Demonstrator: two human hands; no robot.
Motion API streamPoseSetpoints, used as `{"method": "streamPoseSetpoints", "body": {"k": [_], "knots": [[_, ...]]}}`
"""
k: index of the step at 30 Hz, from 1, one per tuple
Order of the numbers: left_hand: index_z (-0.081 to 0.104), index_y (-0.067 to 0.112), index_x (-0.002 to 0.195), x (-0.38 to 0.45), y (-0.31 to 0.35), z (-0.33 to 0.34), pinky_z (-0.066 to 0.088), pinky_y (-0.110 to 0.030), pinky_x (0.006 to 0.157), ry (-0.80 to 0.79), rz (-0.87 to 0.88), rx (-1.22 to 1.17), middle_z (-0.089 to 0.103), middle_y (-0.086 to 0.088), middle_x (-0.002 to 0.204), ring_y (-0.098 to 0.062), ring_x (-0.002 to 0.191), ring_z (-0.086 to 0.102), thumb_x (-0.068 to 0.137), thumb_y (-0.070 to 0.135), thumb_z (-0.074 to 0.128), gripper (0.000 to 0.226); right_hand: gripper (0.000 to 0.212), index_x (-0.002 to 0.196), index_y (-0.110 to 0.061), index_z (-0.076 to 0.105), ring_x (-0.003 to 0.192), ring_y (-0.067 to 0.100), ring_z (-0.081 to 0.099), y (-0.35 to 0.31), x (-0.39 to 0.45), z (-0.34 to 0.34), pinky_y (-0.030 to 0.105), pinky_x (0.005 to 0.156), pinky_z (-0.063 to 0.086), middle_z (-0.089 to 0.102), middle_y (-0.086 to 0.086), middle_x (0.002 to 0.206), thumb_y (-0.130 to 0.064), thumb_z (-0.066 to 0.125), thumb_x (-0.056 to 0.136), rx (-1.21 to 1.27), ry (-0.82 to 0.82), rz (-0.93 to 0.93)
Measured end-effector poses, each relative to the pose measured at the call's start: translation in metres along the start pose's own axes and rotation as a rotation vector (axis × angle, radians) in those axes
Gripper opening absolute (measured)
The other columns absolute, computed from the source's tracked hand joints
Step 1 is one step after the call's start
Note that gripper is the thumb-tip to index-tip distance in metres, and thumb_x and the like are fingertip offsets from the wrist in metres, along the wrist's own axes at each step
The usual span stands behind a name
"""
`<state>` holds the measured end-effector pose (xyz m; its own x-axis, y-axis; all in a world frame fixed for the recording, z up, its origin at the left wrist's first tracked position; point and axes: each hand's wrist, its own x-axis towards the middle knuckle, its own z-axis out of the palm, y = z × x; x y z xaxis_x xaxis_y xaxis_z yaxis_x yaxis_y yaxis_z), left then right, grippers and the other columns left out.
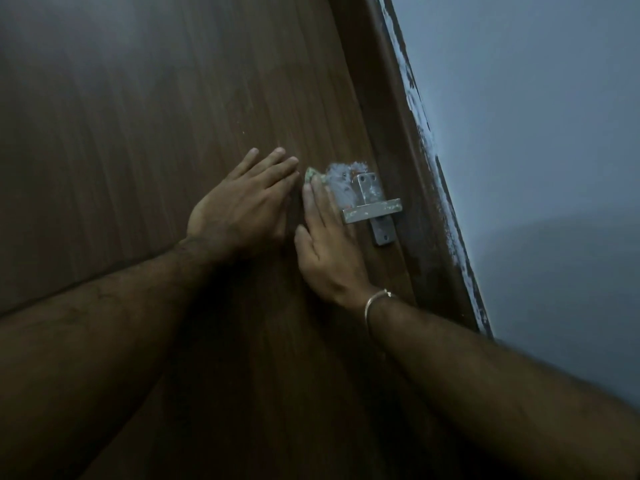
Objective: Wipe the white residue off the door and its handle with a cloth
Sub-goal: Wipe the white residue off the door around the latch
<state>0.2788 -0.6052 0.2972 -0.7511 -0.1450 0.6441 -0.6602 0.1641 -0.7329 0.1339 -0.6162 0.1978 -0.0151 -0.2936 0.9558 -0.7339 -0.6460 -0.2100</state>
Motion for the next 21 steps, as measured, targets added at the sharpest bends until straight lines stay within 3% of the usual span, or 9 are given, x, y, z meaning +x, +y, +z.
{"method": "streamPoseSetpoints", "body": {"k": [7, 11, 15, 17, 21], "knots": [[0.049, 0.008, 0.141, -0.002, 0.0, -0.003, 0.014, -0.042, 0.121, 0.026, -0.005, -0.015, 0.045, -0.009, 0.151, -0.023, 0.147, 0.029, 0.096, 0.037, 0.027, 0.058, 0.065, 0.156, -0.022, 0.007, 0.149, 0.005, -0.006, 0.02, -0.049, 0.003, 0.046, 0.123, 0.002, -0.003, -0.008, 0.164, -0.036, 0.032, 0.097, -0.133, -0.006, -0.028], [0.05, 0.007, 0.14, -0.001, 0.0, -0.001, 0.014, -0.043, 0.121, 0.054, -0.004, 0.001, 0.046, -0.01, 0.15, -0.023, 0.146, 0.03, 0.095, 0.037, 0.028, 0.058, 0.065, 0.156, -0.017, 0.007, 0.149, 0.008, -0.01, 0.015, -0.015, 0.0, 0.042, 0.123, 0.001, -0.001, 0.0, 0.165, -0.043, 0.023, 0.098, -0.144, 0.072, 0.056], [0.051, 0.007, 0.139, -0.002, 0.001, -0.003, 0.014, -0.043, 0.122, 0.048, -0.008, -0.013, 0.046, -0.01, 0.15, -0.023, 0.146, 0.03, 0.095, 0.037, 0.027, 0.059, 0.064, 0.155, -0.024, 0.006, 0.15, 0.007, -0.004, 0.028, -0.048, 0.005, 0.043, 0.122, 0.001, 0.0, -0.006, 0.164, -0.045, 0.025, 0.098, -0.176, 0.009, -0.028], [0.051, 0.008, 0.139, -0.002, 0.001, -0.002, 0.014, -0.043, 0.122, 0.055, -0.013, -0.012, 0.046, -0.009, 0.15, -0.023, 0.147, 0.03, 0.095, 0.038, 0.026, 0.059, 0.062, 0.155, -0.025, 0.008, 0.15, 0.007, -0.002, 0.037, -0.047, 0.0, 0.047, 0.122, 0.004, 0.006, -0.005, 0.164, -0.047, 0.022, 0.098, -0.182, 0.038, 0.032], [0.05, 0.008, 0.139, -0.001, -0.002, 0.0, 0.013, -0.043, 0.121, 0.073, 0.003, 0.01, 0.047, -0.01, 0.149, -0.023, 0.146, 0.031, 0.095, 0.037, 0.029, 0.057, 0.066, 0.155, -0.022, 0.006, 0.15, 0.008, -0.007, 0.022, -0.033, 0.005, 0.041, 0.122, -0.002, 0.002, -0.003, 0.164, -0.052, 0.018, 0.097, -0.133, 0.092, 0.083]]}}
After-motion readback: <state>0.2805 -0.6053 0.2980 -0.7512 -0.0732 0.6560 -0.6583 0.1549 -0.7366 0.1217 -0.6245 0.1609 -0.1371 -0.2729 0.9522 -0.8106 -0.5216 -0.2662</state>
